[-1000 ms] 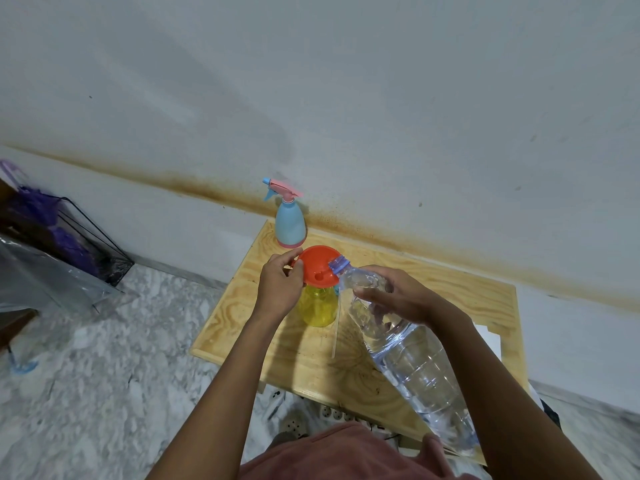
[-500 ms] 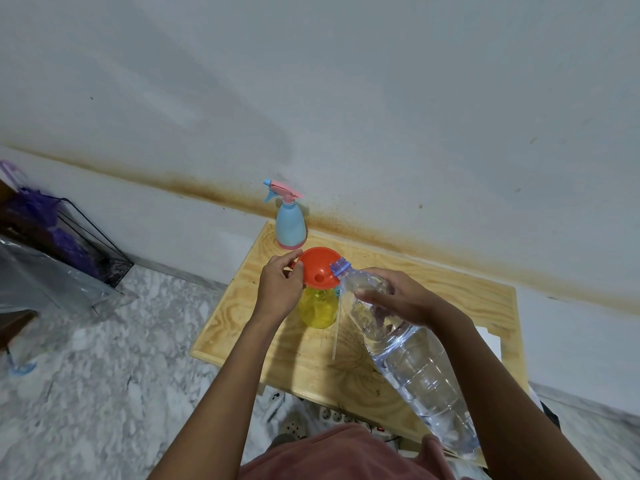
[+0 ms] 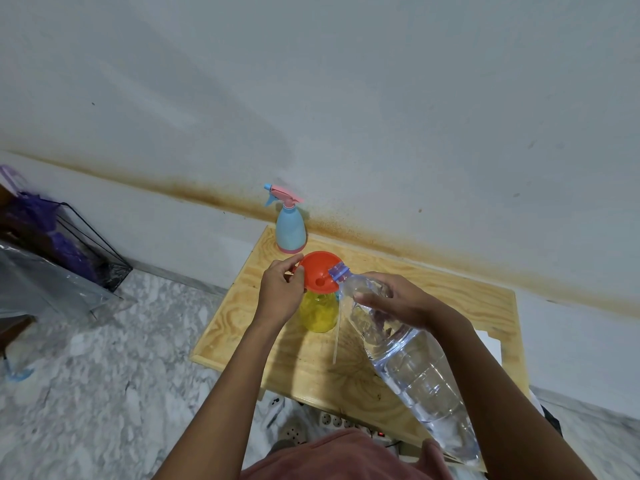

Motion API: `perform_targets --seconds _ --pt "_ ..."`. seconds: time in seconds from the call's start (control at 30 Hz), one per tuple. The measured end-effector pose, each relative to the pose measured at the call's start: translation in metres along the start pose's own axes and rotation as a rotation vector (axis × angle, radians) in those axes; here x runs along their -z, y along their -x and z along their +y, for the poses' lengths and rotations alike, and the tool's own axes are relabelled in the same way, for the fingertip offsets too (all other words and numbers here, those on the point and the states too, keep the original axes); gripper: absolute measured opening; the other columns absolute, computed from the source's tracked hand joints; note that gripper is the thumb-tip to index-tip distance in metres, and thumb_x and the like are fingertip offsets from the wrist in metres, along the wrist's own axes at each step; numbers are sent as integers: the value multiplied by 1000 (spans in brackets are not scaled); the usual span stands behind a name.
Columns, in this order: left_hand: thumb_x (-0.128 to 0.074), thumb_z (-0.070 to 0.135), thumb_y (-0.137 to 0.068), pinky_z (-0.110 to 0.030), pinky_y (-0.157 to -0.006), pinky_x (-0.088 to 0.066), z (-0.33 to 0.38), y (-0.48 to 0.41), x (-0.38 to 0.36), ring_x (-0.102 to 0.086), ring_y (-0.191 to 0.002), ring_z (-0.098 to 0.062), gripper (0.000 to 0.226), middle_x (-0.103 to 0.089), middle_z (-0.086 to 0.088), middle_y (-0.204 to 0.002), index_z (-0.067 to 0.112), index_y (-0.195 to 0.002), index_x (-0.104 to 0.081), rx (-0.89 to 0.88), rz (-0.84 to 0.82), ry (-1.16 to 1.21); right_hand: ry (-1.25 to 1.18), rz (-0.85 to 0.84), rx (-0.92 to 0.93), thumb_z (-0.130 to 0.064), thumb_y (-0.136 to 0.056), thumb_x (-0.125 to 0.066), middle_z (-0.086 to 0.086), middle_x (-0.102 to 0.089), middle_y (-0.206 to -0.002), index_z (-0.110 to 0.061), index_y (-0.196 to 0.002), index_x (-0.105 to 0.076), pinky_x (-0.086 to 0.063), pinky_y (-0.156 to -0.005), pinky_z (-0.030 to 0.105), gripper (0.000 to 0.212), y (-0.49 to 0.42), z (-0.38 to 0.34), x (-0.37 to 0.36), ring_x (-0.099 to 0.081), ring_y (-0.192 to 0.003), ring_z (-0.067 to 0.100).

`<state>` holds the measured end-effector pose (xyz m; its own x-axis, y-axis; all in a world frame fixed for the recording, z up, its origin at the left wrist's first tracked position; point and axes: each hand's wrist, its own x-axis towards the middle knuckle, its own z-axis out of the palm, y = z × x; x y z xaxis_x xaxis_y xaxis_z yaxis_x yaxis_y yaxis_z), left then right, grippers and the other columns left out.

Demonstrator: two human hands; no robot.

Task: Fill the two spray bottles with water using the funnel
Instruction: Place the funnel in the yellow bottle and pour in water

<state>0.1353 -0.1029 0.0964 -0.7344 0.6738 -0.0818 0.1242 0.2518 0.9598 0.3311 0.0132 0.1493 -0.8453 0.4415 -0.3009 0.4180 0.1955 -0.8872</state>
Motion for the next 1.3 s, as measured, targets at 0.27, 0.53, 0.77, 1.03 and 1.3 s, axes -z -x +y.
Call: perform_targets --seconds 0.27,0.53,0.77,1.03,1.3 --pt "-54 16 -101 -21 -71 -60 -1 -2 0 -66 -99 -26 32 -57 -5 -112 15 -132 -63 6 -12 5 23 0 1 -35 -92 -62 -15 -73 -71 -45 -106 -54 -56 -64 28 19 1 -3 1 -66 -58 7" --pt "-55 16 -101 -13 -63 -56 2 -3 2 -66 -100 -26 33 -56 -5 -114 14 -132 -62 24 -33 21 67 48 -7 -57 -82 -67 -7 -75 -75 -46 -122 -47 -58 -67 30 46 0 7 2 -71 -66 11" --pt "-56 16 -100 -11 -60 -55 4 -7 4 -67 -100 -28 31 -58 -8 -117 16 -130 -64 25 -53 18 11 224 117 -53 -82 -69 -10 -68 -116 -45 -127 -51 -54 -71 21 50 8 19 1 -69 -96 5" --pt "-57 17 -99 -21 -68 -60 5 -12 6 -67 -102 -25 30 -59 -5 -118 17 -128 -66 30 -92 15 -57 711 244 -53 -77 -61 -11 -62 -124 -43 -129 -46 -50 -91 26 55 13 19 14 -61 -113 4" --pt "-57 17 -99 -16 -64 -57 7 -14 10 -68 -100 -26 30 -60 -4 -114 18 -128 -65 44 -128 12 -137 1014 188 -35 -91 -67 -20 -52 -125 -33 -141 -36 -42 -95 19 59 -16 24 25 -48 -111 -22"
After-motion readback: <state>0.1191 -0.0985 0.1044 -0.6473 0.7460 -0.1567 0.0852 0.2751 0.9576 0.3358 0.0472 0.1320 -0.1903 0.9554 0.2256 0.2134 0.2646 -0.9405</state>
